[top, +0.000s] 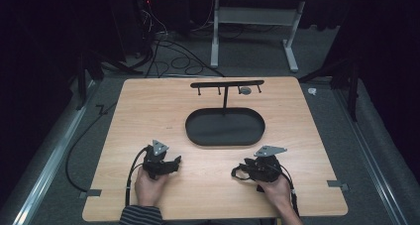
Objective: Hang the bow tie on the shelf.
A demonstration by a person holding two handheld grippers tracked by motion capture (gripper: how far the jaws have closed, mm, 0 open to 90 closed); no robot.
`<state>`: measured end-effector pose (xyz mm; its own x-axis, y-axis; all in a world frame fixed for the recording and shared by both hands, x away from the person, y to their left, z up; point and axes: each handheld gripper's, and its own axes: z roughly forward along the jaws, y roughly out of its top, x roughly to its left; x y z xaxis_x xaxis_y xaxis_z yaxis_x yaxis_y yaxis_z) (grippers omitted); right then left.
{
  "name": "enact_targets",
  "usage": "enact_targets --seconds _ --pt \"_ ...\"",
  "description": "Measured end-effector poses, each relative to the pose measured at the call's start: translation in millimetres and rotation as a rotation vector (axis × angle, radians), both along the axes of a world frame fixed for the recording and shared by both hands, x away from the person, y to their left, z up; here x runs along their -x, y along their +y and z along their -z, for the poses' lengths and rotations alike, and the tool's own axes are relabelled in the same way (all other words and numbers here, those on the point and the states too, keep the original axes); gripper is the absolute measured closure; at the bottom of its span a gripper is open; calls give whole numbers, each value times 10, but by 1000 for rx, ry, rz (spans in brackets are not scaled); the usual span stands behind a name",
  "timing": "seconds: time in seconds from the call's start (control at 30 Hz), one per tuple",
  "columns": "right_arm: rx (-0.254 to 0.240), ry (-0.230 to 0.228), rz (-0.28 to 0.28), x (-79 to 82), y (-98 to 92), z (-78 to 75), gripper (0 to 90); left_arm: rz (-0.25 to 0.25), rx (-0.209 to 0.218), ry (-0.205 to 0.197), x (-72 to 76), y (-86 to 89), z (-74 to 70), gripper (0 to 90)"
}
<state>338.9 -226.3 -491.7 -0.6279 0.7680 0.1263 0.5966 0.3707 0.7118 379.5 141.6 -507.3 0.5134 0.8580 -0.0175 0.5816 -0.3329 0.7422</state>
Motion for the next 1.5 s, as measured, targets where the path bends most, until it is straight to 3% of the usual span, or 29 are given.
enact_targets --seconds 0.17,0.43,0.63,1.5 --pt "19 14 -14 -12 13 39 728 0 -1 1 0 0 -1 268" --pt "44 -2 -28 -5 7 48 818 0 0 0 0 0 0 268" --pt "40 -14 -34 4 -7 36 832 0 1 0 0 0 0 268" --pt "-37 -158 2 68 -151 -503 840 0 1 2 -1 2 -1 268"
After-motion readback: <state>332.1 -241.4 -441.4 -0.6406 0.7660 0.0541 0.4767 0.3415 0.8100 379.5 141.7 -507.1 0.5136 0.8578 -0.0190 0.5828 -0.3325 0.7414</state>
